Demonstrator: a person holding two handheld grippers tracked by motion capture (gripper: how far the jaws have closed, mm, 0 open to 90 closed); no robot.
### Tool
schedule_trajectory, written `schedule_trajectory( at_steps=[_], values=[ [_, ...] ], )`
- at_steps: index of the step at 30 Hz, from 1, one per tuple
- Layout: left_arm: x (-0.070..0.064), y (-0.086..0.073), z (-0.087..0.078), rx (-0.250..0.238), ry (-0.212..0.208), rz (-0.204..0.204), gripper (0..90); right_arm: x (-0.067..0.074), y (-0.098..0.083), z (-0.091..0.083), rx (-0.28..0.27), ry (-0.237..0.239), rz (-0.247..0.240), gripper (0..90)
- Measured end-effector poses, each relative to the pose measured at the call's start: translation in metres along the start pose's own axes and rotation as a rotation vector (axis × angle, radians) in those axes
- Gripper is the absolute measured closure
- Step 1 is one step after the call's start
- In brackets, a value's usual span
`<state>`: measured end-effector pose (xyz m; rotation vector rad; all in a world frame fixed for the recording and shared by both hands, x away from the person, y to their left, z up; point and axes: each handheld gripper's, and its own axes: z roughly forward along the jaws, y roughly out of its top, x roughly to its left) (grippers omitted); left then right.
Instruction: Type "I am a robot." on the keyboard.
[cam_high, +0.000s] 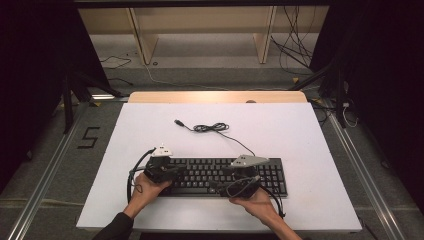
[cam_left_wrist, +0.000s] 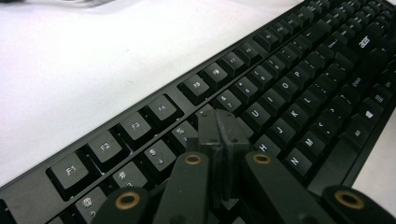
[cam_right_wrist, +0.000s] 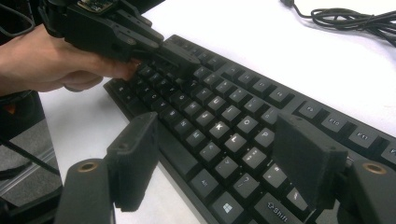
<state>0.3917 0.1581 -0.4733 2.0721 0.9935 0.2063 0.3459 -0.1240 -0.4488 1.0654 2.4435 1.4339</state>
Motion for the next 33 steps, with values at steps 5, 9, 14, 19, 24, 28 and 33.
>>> schedule_trajectory(
  at_steps=[5,9,14,19,24,28,33],
  values=[
    [-0.002,0.002,0.003,0.004,-0.005,0.009,88.9,0.001,0.0,0.001,0.004,0.002,-0.001,32.2],
    [-0.004,0.002,0.007,0.019,-0.001,0.016,88.9,0.001,-0.001,0.001,0.004,0.003,-0.002,32.2],
    [-0.004,0.0,0.01,0.022,0.007,0.021,89.1,0.001,0.0,0.001,0.004,0.004,-0.001,32.2],
    [-0.001,-0.001,0.01,0.016,-0.008,0.002,89.2,0.001,-0.001,0.001,0.005,0.0,-0.004,32.2],
    [-0.004,-0.001,0.008,0.013,0.008,0.019,88.9,0.001,0.0,0.0,-0.001,-0.001,0.003,32.2],
    [-0.003,0.001,0.002,-0.016,0.009,0.007,86.6,0.0,0.0,0.0,-0.004,-0.004,0.002,32.1],
    [-0.002,0.003,-0.011,-0.07,-0.011,-0.024,83.4,0.0,0.0,-0.001,-0.007,-0.005,0.002,31.9]
  ],
)
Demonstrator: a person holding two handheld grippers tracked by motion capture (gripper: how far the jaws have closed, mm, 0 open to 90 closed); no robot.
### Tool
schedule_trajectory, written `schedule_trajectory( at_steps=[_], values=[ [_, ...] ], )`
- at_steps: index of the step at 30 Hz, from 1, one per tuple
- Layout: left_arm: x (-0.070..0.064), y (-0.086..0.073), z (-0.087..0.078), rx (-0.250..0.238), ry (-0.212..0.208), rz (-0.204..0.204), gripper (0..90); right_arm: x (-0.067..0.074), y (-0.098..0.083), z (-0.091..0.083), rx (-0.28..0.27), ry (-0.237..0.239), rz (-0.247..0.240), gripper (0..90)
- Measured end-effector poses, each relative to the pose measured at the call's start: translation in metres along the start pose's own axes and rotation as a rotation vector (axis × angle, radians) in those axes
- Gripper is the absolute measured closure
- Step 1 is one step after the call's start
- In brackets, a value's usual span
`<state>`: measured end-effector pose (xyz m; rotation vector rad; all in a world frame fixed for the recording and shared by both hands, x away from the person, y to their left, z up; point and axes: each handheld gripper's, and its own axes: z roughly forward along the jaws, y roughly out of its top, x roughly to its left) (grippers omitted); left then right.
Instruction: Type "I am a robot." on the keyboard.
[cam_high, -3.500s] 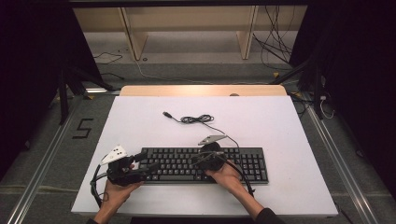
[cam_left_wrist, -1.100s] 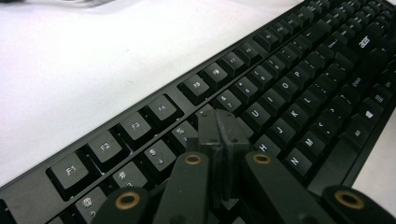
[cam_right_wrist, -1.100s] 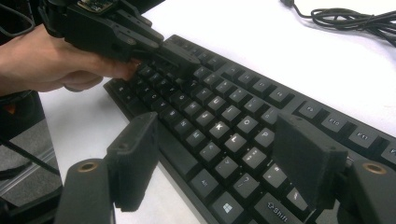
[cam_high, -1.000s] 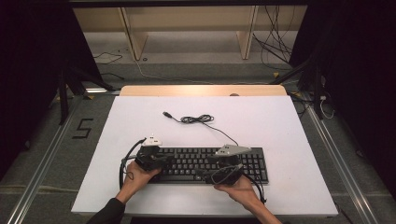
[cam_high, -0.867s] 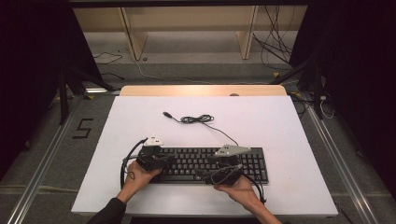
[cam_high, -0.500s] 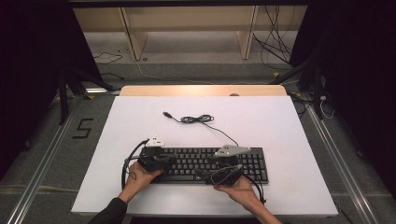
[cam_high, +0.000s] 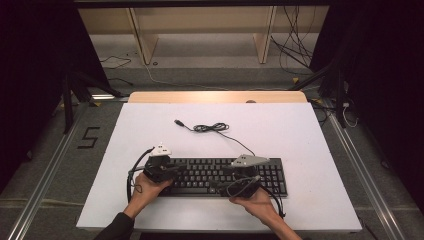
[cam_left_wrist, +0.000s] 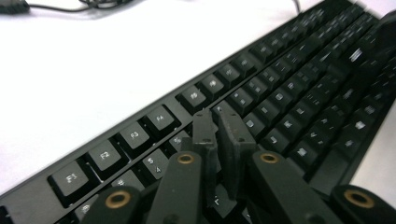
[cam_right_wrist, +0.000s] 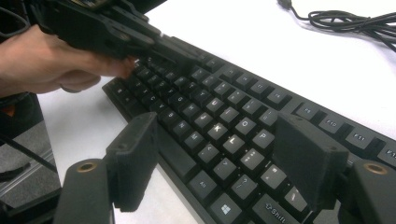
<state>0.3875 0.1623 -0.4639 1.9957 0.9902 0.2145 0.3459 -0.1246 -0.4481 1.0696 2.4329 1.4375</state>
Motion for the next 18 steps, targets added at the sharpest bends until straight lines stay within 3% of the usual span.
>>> schedule_trajectory(
  at_steps=[4,7,13,18],
  values=[
    [0.002,0.0,-0.01,-0.042,-0.023,-0.031,75.6,0.0,0.0,0.0,0.001,-0.001,-0.002,32.0],
    [0.002,-0.002,-0.018,-0.08,-0.054,-0.046,65.5,0.0,0.0,0.001,0.001,-0.001,-0.003,32.3],
    [0.001,-0.008,-0.03,-0.142,-0.066,-0.064,44.8,0.0,0.0,0.001,0.001,-0.001,-0.004,32.9],
    [0.002,-0.013,-0.04,-0.201,-0.086,-0.074,37.9,0.0,0.0,0.001,0.004,-0.003,-0.006,33.3]
  ],
)
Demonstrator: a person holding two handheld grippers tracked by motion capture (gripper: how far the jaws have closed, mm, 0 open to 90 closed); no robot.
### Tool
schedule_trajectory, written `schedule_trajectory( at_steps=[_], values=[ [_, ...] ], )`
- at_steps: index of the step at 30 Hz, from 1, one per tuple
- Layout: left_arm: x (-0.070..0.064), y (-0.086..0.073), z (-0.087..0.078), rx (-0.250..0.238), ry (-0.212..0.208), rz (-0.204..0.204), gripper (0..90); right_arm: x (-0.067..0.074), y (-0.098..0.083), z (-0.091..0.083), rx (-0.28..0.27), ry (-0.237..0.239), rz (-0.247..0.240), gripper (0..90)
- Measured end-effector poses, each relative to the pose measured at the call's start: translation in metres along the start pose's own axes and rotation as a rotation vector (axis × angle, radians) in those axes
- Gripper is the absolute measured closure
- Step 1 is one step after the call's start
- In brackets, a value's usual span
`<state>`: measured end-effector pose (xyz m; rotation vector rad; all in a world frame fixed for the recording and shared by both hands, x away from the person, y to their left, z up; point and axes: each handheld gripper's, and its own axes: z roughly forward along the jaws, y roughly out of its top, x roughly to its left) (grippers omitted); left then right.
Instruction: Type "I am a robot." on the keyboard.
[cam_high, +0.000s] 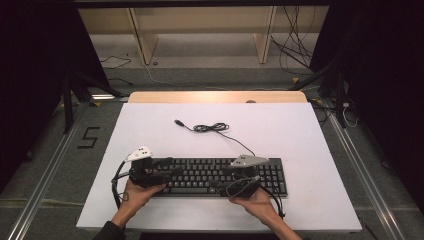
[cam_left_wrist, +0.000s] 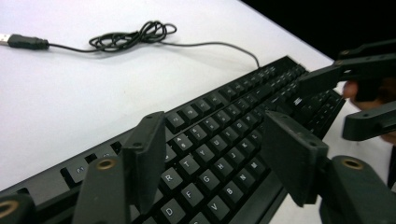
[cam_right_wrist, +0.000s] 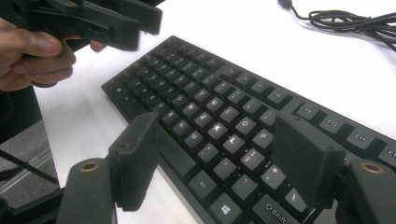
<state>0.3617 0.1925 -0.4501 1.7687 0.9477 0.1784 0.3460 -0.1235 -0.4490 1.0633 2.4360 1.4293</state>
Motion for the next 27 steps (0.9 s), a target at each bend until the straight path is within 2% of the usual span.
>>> schedule_trajectory(
  at_steps=[5,18,27],
  values=[
    [-0.002,-0.004,-0.007,-0.027,-0.011,-0.011,33.6,-0.001,0.0,0.001,0.002,-0.001,0.0,33.9],
    [-0.007,-0.012,-0.012,-0.042,-0.013,-0.007,26.8,-0.001,0.0,0.004,0.018,-0.012,-0.004,41.0],
    [-0.007,-0.016,-0.015,-0.043,-0.008,-0.008,25.5,-0.004,0.0,0.007,0.042,-0.026,-0.009,58.1]
  ],
)
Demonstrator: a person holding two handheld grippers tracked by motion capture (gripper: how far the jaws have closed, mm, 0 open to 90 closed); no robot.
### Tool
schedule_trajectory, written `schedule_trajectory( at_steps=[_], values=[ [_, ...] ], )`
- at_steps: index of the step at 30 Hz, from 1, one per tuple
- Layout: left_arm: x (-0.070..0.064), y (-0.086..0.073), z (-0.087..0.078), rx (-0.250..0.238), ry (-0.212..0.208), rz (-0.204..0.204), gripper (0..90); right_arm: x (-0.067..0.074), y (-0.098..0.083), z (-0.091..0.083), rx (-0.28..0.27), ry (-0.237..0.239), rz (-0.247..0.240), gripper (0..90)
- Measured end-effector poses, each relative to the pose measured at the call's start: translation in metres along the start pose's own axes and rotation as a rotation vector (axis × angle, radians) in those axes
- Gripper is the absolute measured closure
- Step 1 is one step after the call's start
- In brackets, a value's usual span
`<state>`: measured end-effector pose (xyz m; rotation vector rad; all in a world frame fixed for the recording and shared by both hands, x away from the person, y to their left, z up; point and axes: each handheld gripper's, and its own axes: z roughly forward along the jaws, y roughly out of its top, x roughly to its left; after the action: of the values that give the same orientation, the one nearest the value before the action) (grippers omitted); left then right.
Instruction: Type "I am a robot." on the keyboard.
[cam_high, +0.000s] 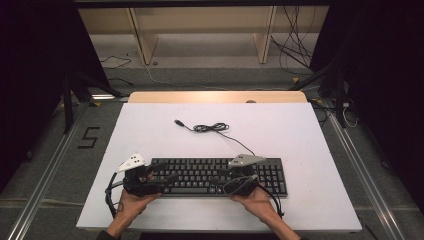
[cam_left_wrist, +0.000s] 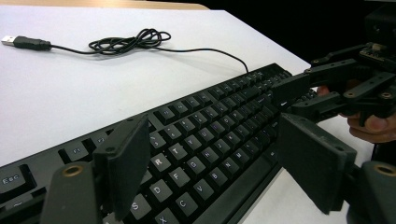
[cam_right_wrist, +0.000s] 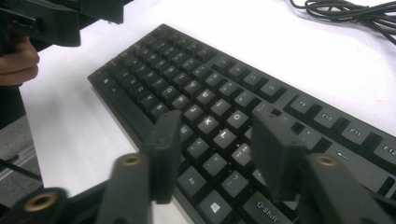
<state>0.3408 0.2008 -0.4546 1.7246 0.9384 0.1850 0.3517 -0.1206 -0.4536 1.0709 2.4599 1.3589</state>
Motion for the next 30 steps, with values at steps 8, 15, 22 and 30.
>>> schedule_trajectory(
  at_steps=[8,15,22,30],
  values=[
    [-0.002,-0.002,-0.003,-0.006,0.002,0.006,25.1,-0.003,0.0,0.005,0.037,-0.01,0.002,79.4],
    [-0.004,-0.003,-0.005,-0.01,-0.002,0.008,25.1,-0.003,-0.001,0.011,0.069,-0.026,-0.012,88.5],
    [-0.006,-0.005,-0.007,-0.01,-0.001,0.01,25.1,-0.002,-0.002,0.018,0.096,-0.031,-0.019,90.0],
    [-0.005,-0.006,-0.008,-0.008,0.0,0.013,25.1,-0.003,-0.003,0.02,0.11,-0.033,-0.026,90.0]
  ],
)
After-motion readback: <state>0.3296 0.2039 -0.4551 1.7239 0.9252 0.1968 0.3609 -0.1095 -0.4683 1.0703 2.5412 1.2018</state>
